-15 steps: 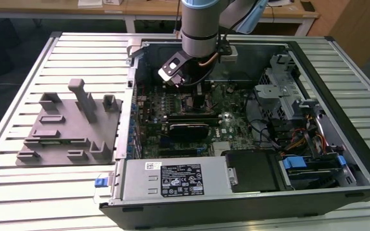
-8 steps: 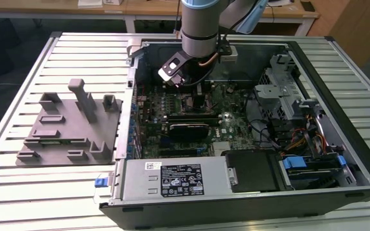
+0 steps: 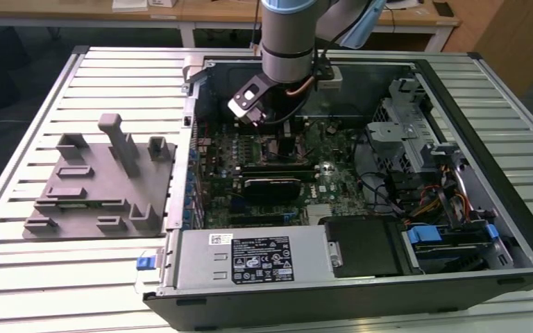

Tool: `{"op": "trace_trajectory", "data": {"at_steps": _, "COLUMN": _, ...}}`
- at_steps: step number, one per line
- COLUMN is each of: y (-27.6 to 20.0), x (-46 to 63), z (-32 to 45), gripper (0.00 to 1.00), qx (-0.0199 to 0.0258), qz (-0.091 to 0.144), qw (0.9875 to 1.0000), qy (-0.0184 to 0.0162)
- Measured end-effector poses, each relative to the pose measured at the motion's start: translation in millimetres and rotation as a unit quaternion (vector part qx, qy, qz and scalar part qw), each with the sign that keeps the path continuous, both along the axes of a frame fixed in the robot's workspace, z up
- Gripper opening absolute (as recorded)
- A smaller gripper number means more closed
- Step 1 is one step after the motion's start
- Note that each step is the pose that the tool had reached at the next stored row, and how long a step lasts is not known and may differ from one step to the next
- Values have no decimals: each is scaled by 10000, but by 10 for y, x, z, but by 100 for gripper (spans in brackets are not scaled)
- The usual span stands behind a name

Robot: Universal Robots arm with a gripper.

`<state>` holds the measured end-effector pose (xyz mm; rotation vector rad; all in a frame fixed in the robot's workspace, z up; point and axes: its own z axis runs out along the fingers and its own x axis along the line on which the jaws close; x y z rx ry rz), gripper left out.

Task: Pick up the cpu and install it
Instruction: 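Place the cpu into insertion slot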

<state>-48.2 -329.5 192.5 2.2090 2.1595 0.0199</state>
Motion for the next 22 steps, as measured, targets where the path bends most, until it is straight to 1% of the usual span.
{"op": "trace_trajectory", "data": {"at_steps": 2, "y": -1, "x": -1, "z": 2, "gripper": 55, "qx": -4, "qz": 0, "qw": 10000, "qy": 3}}
{"op": "trace_trajectory", "data": {"at_steps": 3, "y": -3, "x": -2, "z": 4, "gripper": 61, "qx": -7, "qz": 0, "qw": 10000, "qy": 5}}
{"op": "trace_trajectory", "data": {"at_steps": 16, "y": -3, "x": -2, "z": 29, "gripper": 61, "qx": -6, "qz": 0, "qw": 10000, "qy": 5}}
{"op": "trace_trajectory", "data": {"at_steps": 20, "y": -12, "x": -2, "z": 30, "gripper": 61, "qx": -7, "qz": 0, "qw": 10000, "qy": 6}}
{"op": "trace_trajectory", "data": {"at_steps": 22, "y": -24, "x": -2, "z": 29, "gripper": 61, "qx": -6, "qz": 0, "qw": 10000, "qy": 6}}
